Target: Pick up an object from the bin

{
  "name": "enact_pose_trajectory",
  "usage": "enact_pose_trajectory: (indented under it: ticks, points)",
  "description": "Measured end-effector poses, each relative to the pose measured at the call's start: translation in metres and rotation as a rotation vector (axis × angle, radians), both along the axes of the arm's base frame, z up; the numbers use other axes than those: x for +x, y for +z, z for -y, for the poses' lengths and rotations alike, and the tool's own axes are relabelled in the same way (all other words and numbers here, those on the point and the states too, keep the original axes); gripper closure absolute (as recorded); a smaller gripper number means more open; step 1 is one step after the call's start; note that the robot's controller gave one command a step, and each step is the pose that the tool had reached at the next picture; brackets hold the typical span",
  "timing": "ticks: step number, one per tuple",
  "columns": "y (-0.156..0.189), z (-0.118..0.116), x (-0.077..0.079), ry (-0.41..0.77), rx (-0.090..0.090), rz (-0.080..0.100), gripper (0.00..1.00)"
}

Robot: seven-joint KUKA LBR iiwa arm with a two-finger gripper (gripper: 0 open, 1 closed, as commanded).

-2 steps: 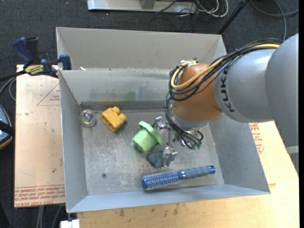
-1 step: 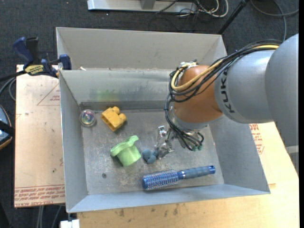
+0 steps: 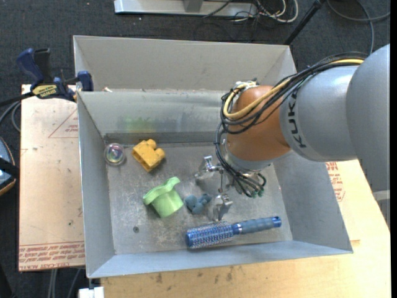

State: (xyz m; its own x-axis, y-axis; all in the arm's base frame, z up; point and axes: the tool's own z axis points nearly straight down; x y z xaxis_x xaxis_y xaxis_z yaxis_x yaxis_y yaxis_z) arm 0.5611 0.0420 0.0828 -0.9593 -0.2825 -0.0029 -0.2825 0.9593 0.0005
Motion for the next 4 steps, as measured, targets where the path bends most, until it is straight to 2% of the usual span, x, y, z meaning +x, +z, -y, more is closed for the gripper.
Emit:
enact_pose_trajectory:
  ticks: [1,2,3,4]
  points:
    - [0.0,0.0,0.0,0.0,0.0,-0.001,1.0]
    - [-0.005,-0.051,-0.034,0.083,-0.001,0.02,1.0]
    - [-0.007,-0.052,-0.035,0.08,0.003,0.016,0.0]
    - [-0.006,-0.052,-0.036,0.08,0.002,0.01,1.0]
